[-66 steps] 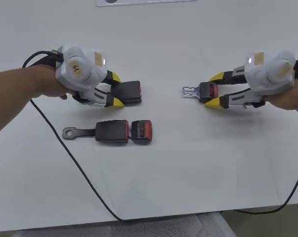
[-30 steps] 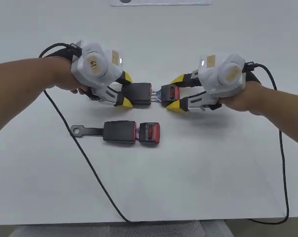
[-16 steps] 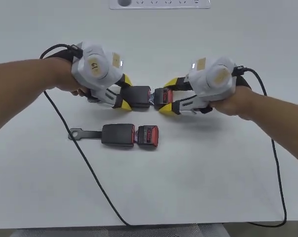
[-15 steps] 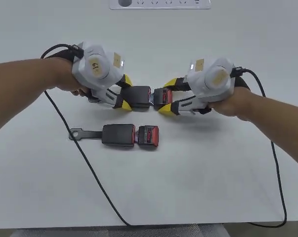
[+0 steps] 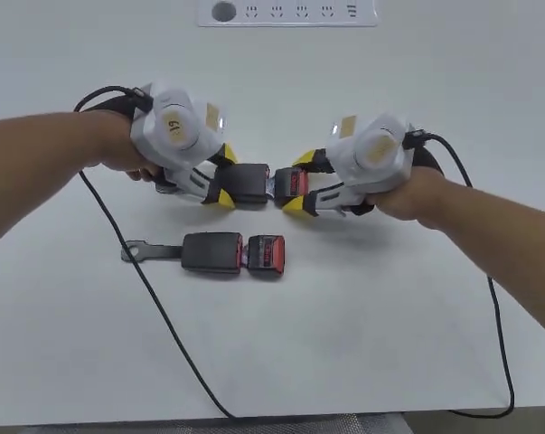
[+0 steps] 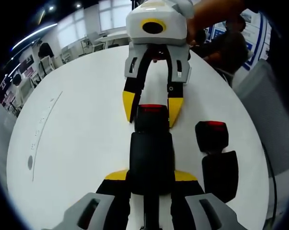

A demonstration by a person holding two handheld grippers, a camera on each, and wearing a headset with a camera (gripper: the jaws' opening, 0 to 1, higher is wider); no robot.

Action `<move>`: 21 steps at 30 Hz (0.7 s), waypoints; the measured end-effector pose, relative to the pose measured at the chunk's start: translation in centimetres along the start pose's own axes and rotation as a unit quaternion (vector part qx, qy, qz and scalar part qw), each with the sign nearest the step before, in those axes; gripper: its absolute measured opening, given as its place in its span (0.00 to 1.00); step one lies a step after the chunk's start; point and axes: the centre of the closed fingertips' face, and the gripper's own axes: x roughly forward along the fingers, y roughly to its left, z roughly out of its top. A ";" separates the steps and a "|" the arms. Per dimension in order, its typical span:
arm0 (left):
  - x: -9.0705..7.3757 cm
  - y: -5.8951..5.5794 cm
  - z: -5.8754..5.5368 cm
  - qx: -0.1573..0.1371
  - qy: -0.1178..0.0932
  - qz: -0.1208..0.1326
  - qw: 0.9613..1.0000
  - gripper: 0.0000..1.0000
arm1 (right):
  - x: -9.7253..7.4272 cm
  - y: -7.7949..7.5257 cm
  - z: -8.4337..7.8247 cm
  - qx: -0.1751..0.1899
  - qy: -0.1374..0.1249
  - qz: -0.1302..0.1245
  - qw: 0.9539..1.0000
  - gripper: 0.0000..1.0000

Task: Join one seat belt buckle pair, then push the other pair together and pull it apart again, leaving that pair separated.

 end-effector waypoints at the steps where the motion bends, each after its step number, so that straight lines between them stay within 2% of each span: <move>1: 0.0 0.0 0.0 0.000 0.001 0.000 1.000 0.33 | 0.0 0.0 0.0 0.000 0.000 0.000 1.000 0.35; 21: 0.0 0.0 0.0 -0.006 0.007 0.001 1.000 0.33 | 0.0 0.0 0.0 -0.005 0.001 -0.002 1.000 0.35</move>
